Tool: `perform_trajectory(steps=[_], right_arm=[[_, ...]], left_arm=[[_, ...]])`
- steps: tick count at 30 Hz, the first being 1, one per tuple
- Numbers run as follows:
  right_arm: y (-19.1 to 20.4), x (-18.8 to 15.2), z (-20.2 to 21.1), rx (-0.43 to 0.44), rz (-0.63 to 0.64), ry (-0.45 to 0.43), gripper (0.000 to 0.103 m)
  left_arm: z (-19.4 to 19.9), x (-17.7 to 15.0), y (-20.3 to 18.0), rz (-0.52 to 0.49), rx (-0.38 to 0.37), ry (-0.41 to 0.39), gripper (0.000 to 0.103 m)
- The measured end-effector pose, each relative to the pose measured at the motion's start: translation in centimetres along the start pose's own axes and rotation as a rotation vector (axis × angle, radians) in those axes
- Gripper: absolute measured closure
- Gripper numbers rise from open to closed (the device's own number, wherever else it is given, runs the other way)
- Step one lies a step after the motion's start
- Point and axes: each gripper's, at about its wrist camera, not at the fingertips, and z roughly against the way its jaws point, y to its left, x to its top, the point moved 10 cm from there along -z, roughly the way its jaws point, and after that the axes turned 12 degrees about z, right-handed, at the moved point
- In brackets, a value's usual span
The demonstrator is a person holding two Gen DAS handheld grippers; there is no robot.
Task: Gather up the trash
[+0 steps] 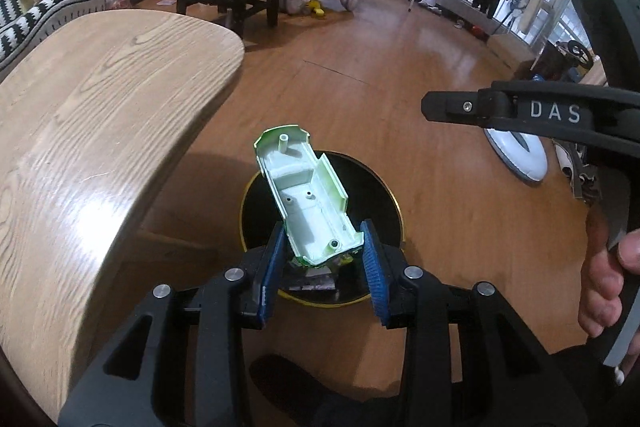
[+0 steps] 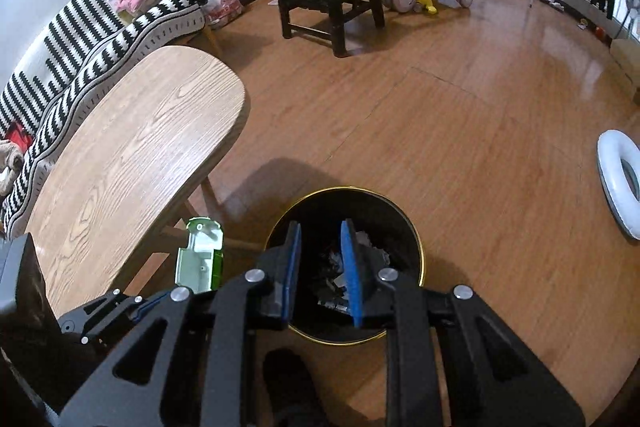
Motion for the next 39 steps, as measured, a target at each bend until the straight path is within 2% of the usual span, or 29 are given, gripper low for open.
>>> perform_trajectory(steps=[6,7,9,10,12,13,14,16,19,20,25,29,32,34,39], right_arm=[[-1.7,-0.2,0.7,-0.028,-0.054,-0.012,0.081],[-2.0,-0.2,0.8,-0.034,-0.060,-0.014,0.082],[-2.6,-0.4,0.9,-0.041,-0.079,-0.017,0.081],[-2.8,-0.4,0.9,-0.043,-0.084,-0.015,0.080],[-2.9,-0.4,1.0,-0.044,-0.090,-0.015,0.074],[-2.9,-0.4,1.0,-0.045,-0.091,-0.020,0.062],[-2.9,-0.3,1.2,-0.048,-0.090,-0.025,0.044],[-2.5,0.1,1.4,-0.054,-0.074,-0.041,0.030],[-1.6,0.5,1.7,-0.060,-0.057,-0.053,0.026],[-1.4,0.6,1.7,-0.056,-0.056,-0.055,0.022],[1.4,2.2,1.8,-0.032,-0.032,-0.078,0.016],[7.1,4.2,2.2,0.023,0.045,-0.118,0.011],[12.7,5.3,2.5,0.079,0.129,-0.144,0.011],[16.5,5.5,2.6,0.118,0.191,-0.151,0.011],[28.0,5.0,3.3,0.231,0.365,-0.175,0.011]], left_arm=[[-1.7,0.9,-1.0,-0.007,-0.021,0.012,0.065],[-2.0,1.0,-1.1,0.000,-0.030,0.020,0.063],[-2.4,1.0,-1.1,0.011,-0.026,0.020,0.050],[-2.3,1.0,-0.9,0.015,-0.022,0.016,0.047],[-2.2,1.1,-0.9,0.018,-0.023,0.013,0.037],[-2.1,1.1,-0.8,0.015,-0.020,0.009,0.034],[-1.9,1.2,-0.8,0.014,-0.016,0.002,0.026],[-1.2,1.4,-0.5,0.016,-0.001,-0.022,0.018],[0.1,1.6,0.5,0.036,0.023,-0.041,0.008],[0.6,1.7,1.1,0.046,0.037,-0.043,0.007],[4.5,2.3,5.5,0.115,0.104,-0.093,0.007],[9.6,2.2,11.1,0.182,0.185,-0.166,0.007],[14.7,1.4,16.7,0.246,0.285,-0.238,0.007],[19.2,0.0,21.4,0.308,0.370,-0.308,0.007],[28.3,-4.6,30.2,0.474,0.532,-0.405,0.007]])
